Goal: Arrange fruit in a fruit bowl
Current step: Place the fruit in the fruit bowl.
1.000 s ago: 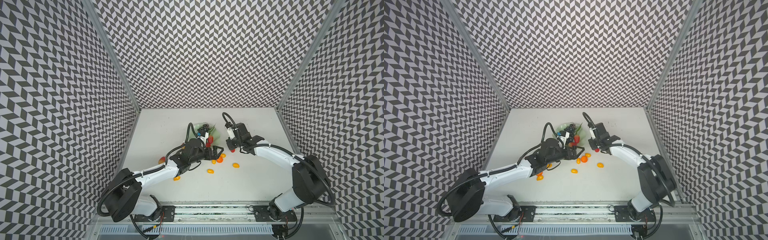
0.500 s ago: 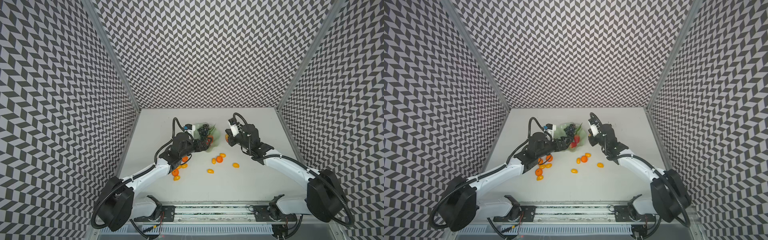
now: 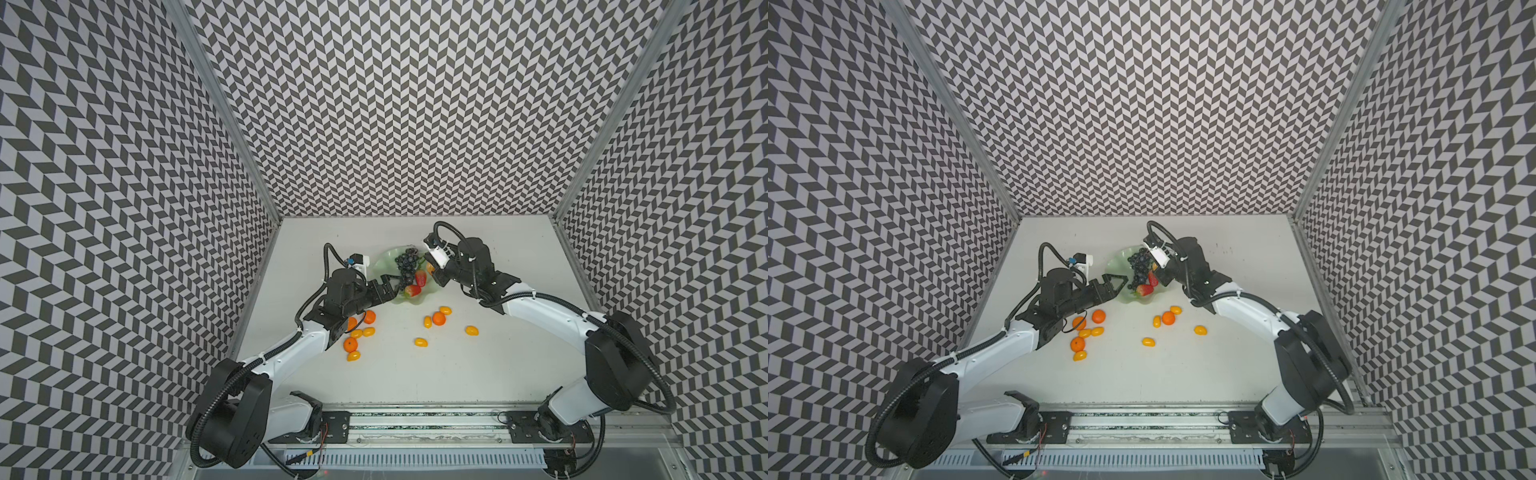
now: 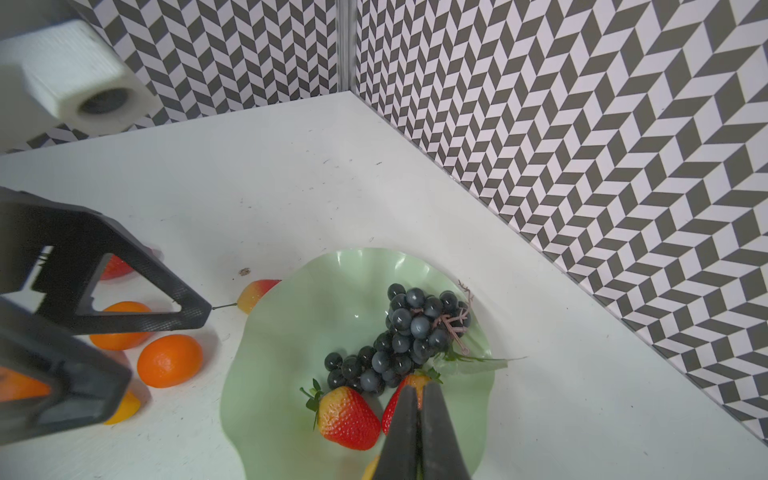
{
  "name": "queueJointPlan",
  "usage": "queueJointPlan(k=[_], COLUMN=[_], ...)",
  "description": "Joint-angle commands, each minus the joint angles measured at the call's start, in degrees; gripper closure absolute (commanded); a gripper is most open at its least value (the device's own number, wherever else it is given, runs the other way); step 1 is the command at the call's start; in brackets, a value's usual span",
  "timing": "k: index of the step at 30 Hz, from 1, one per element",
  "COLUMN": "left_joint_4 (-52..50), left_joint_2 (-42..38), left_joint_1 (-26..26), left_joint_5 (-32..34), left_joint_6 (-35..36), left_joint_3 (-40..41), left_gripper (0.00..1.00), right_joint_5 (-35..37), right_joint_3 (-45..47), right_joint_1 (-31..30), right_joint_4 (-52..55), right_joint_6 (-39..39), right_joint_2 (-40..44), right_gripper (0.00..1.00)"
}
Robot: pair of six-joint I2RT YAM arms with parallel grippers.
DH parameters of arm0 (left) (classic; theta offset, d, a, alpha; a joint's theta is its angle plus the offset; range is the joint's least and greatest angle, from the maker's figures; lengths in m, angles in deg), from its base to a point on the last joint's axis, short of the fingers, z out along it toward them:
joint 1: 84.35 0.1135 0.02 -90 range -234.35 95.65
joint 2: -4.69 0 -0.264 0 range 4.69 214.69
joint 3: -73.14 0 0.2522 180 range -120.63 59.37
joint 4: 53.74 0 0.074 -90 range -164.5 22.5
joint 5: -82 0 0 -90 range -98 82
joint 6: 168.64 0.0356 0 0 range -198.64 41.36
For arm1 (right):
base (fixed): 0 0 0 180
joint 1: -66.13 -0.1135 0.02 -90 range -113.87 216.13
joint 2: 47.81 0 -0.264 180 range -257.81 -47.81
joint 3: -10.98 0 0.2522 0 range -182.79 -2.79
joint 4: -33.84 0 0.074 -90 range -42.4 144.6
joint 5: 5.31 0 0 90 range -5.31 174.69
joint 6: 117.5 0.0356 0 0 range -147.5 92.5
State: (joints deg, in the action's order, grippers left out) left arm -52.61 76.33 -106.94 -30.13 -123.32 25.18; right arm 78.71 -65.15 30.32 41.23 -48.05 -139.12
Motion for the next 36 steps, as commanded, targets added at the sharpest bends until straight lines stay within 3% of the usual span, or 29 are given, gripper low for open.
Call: queueJointPlan(k=[1,10,19,36], left_joint_4=[2.95,5.18,6.29,5.85], left_joint_2=[-1.59,-2.15,-2.32,-1.93], left_joint_1=[2.11,7.6,10.44,11.12], left_joint_5=[-2.74,-6.88,-9.06,-10.02], left_joint_6=[-0.96,-2.23,-2.86,-2.51], left_joint_3=[1.1,3.19,4.62,4.82], left_gripper=[0.0,0.0,0.0,0.0], right_joint_5=[2.12,3.77,16.41,16.16], right_joint_3=[-2.07,-7.09,-7.24,-9.56], right_joint_1=[-1.24,-2.3,-6.54,-6.03], right_joint_4=[-1.49,0.97,0.02,0.29], right_joint_6=[-4.72,-11.05,-22.73,-31.69], right_joint_2=[-2.72,-10.49,-15.76,-22.7], right_gripper=[1.0,1.0,1.0,1.0])
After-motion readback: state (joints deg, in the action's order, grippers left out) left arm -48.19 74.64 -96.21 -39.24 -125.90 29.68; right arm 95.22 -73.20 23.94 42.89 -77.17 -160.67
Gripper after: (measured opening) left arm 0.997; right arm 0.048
